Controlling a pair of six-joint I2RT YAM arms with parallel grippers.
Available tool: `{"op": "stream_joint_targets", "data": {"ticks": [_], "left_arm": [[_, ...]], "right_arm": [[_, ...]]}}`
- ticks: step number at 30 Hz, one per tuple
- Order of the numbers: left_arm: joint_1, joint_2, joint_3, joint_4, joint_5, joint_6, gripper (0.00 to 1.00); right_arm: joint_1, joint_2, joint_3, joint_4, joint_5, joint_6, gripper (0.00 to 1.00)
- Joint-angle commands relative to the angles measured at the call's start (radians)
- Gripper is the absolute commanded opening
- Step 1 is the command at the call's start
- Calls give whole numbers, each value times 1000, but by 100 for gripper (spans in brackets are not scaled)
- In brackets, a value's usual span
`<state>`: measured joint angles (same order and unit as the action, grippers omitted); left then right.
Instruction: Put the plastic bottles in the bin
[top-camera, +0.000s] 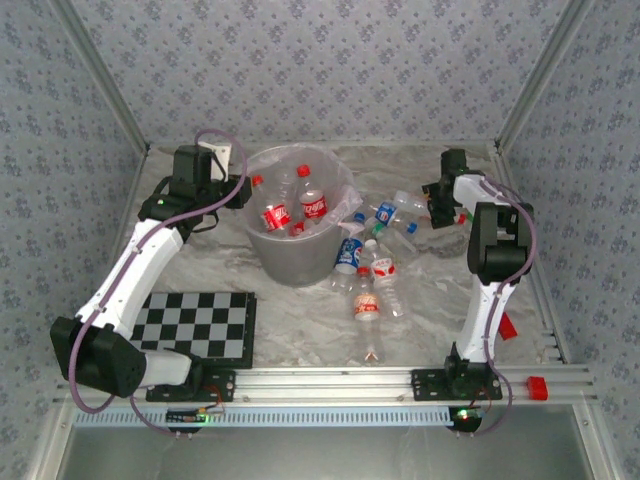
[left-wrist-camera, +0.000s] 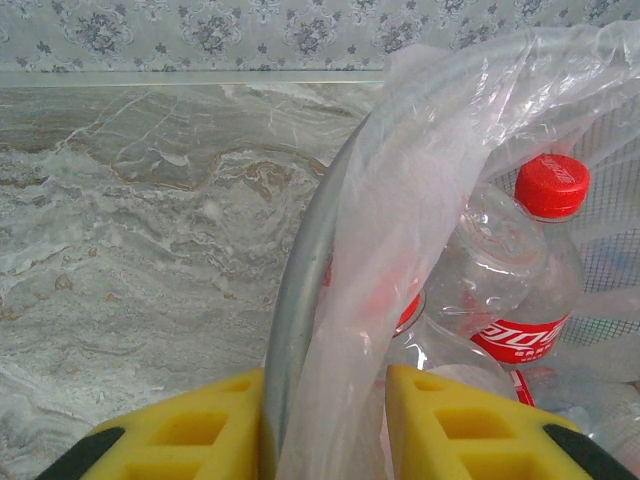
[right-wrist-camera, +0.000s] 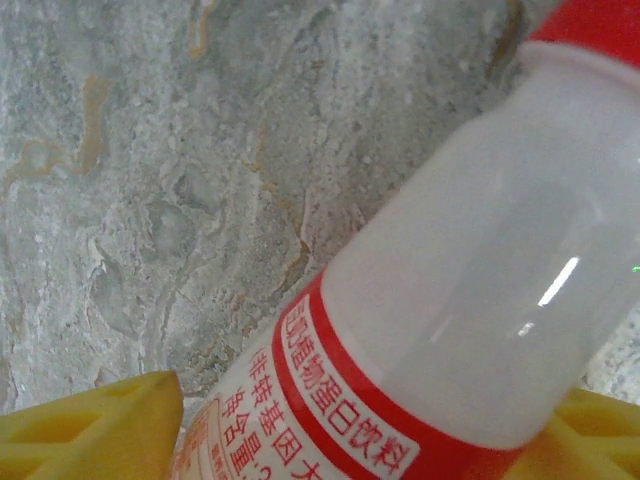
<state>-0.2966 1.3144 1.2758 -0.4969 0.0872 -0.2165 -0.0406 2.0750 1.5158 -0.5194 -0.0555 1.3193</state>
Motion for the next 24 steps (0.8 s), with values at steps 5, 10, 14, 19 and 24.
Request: {"op": "stream_joint_targets", "data": {"ticks": [5,10,14,19,24], "left_arm": [[4,8,3,-70,-20,30,34],[4,4,1,-67,-14,22,34],[4,-1,-1,-64,-12,19,34],[2,-4,-3,-58,-4,8,34],[2,-8,-5,-54,-4,6,34]], "right_arm": [[-39,-69,75,-73,-47,-25,58],[-47,-182,77,-77,-75,-55,54],[-44,-277,73,-77,-79,-82,53],[-36,-409,63,-114,-68,-167,45],[-11,-521,78,-126,-53,-279,38]]}}
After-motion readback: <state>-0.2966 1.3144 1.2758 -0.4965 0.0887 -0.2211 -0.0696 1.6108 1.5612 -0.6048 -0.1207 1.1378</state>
